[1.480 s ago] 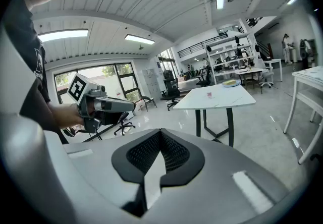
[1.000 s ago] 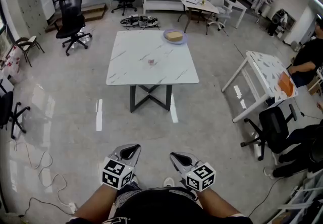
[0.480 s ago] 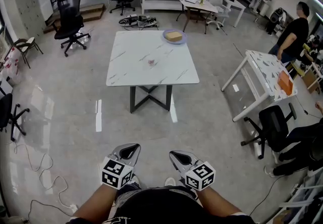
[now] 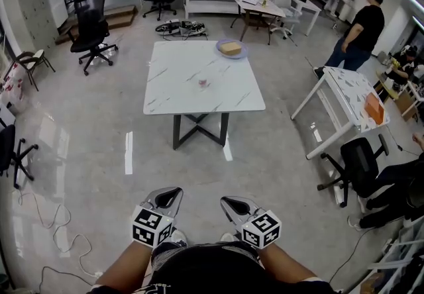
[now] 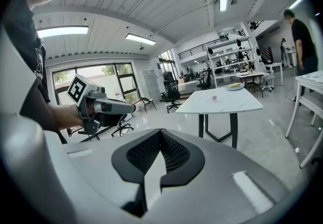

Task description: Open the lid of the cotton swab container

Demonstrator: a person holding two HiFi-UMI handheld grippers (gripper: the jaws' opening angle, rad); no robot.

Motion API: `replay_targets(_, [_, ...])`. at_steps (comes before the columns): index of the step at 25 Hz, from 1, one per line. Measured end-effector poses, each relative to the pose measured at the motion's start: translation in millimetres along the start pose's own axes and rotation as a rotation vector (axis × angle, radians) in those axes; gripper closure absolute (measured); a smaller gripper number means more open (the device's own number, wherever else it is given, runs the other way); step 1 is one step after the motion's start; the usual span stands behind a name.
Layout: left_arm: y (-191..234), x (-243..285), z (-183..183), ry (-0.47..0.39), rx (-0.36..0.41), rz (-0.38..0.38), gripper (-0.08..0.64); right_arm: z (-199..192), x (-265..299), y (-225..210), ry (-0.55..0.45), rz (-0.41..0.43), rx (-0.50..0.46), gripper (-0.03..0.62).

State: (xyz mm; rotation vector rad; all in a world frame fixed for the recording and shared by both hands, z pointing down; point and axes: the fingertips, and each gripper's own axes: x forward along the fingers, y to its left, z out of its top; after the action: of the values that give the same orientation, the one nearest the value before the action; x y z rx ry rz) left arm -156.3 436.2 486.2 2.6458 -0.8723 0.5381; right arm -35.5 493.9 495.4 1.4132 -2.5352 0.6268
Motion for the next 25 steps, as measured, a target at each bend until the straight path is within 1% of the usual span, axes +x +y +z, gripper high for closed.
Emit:
replay_targets(6, [20.0, -11.1, -2.6, -0.012, 0.007, -0.012, 0.500, 0.7, 18.9, 13.0, -0.001, -0.022, -0.005, 0.592])
replay_targets(13, [41.0, -29.0, -9.6, 0.002, 0.010, -0.030, 0.500, 3.4, 36.1, 35.2, -0.004, -0.045, 0.001, 0.592])
replay_targets(20, [53.5, -38.0, -18.7, 0.013, 0.039, -0.054, 0.500, -5.2, 44.2, 41.6, 0.001, -0.090, 0.039, 0.592])
replay_targets(25, [62.5, -36.7, -26.1, 0.019, 0.020, -0.056, 0.500, -5.6, 51.3, 42.2, 0.011, -0.094, 0.041, 0.592])
